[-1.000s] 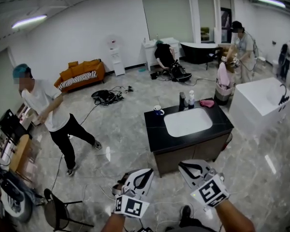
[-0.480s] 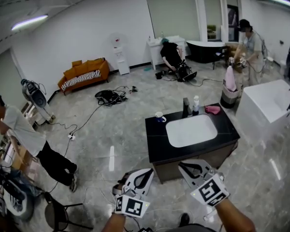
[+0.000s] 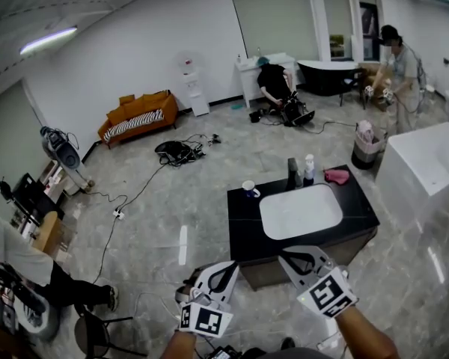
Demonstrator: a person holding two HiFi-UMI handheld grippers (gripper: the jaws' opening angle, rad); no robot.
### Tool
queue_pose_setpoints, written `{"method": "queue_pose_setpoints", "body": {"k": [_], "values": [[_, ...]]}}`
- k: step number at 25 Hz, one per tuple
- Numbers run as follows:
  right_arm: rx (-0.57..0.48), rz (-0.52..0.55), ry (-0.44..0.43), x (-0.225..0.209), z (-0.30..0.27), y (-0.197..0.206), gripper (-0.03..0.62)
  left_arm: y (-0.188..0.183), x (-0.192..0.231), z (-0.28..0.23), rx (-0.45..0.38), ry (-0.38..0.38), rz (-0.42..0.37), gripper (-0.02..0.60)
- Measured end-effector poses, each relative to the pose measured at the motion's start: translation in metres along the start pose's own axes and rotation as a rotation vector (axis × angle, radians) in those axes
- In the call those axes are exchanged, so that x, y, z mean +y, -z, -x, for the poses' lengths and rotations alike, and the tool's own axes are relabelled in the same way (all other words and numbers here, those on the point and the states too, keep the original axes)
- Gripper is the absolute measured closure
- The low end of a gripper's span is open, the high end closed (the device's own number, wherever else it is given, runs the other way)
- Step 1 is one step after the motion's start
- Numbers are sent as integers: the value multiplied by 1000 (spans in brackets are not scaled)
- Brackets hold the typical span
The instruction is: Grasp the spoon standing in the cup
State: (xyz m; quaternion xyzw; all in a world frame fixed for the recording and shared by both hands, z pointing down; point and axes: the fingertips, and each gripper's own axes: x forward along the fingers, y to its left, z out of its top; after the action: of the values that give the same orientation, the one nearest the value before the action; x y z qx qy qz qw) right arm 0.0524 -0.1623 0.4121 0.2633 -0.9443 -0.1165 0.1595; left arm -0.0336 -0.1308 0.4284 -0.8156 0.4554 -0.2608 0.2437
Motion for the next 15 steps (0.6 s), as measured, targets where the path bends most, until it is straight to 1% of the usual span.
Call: {"method": "queue_pose_setpoints", "body": {"k": [7,12,15], "values": [[14,-11,-1,-16,-9,13,560,8,10,-21,4,1,6,580],[33,-13,40,-38,-20,21,562,12,19,-46,-31,29,1,580],[47,-18,62,-48,-30,20,560,19,32,-56,-48,39,4,580]]}}
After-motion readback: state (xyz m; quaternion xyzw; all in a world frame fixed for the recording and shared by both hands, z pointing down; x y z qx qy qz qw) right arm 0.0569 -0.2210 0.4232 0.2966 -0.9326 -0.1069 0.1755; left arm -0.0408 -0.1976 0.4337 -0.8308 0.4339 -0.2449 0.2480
